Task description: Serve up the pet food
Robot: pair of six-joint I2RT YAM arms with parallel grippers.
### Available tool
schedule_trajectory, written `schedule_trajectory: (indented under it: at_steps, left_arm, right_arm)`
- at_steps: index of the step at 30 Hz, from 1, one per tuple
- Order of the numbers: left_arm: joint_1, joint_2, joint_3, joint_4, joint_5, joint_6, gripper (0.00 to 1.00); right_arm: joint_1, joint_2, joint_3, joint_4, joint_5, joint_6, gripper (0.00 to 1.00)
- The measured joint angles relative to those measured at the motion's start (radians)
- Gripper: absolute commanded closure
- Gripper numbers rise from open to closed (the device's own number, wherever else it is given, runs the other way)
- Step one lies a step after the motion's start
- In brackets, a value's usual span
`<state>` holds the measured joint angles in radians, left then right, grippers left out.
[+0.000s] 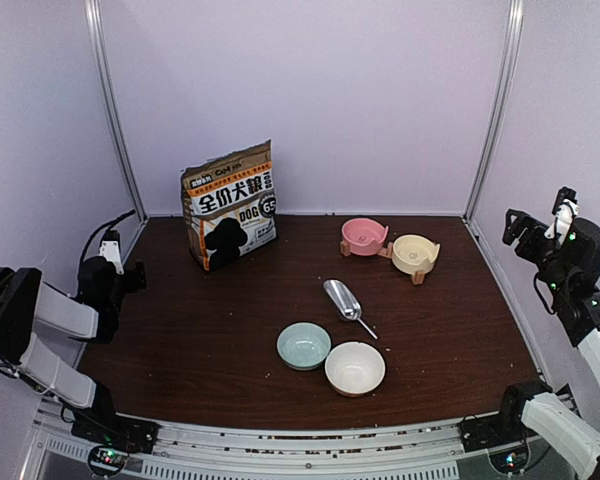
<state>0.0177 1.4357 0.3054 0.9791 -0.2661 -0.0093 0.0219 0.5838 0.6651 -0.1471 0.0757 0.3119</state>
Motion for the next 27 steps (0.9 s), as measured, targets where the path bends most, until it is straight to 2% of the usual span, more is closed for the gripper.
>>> schedule_trajectory:
  at_steps: [6,8,10,12,14,16,20,24,27]
  left_arm:
    - [-0.003,-0.028,0.001,-0.033,-0.036,-0.003,0.02]
    - [-0.016,-0.076,0.024,-0.119,-0.079,-0.006,0.02]
    - [-0.029,-0.137,0.127,-0.347,-0.125,-0.039,0.03]
    - [-0.036,-0.173,0.303,-0.584,-0.144,-0.086,0.02]
    - [-0.038,-0.187,0.481,-0.755,-0.135,-0.133,0.02]
    - [-0.038,-0.192,0.644,-0.888,-0.088,-0.169,0.02]
    - [-0.047,-0.154,0.853,-1.053,0.044,-0.187,0.03]
    - [-0.093,-0.012,1.045,-1.188,0.213,-0.129,0.02]
    - [-0.139,0.098,1.134,-1.254,0.356,-0.058,0.02]
  right_arm:
    - [0.0,0.002,0.0,0.002,0.0,-0.013,0.0]
    - [0.0,0.007,0.003,0.001,-0.001,-0.018,0.0]
    - [0.0,0.016,0.008,0.001,-0.005,-0.02,0.0]
    - [0.0,0.019,0.016,0.002,-0.009,-0.021,0.0]
    - [0.0,0.023,0.017,0.006,-0.011,-0.019,0.0]
    - [0.0,0.025,0.017,0.008,-0.02,-0.018,0.0]
    - [0.0,0.049,0.022,0.01,-0.061,-0.007,0.0]
    - [0.0,0.111,0.061,0.009,-0.13,0.009,0.0]
    - [0.0,0.152,0.076,0.011,-0.183,0.013,0.0]
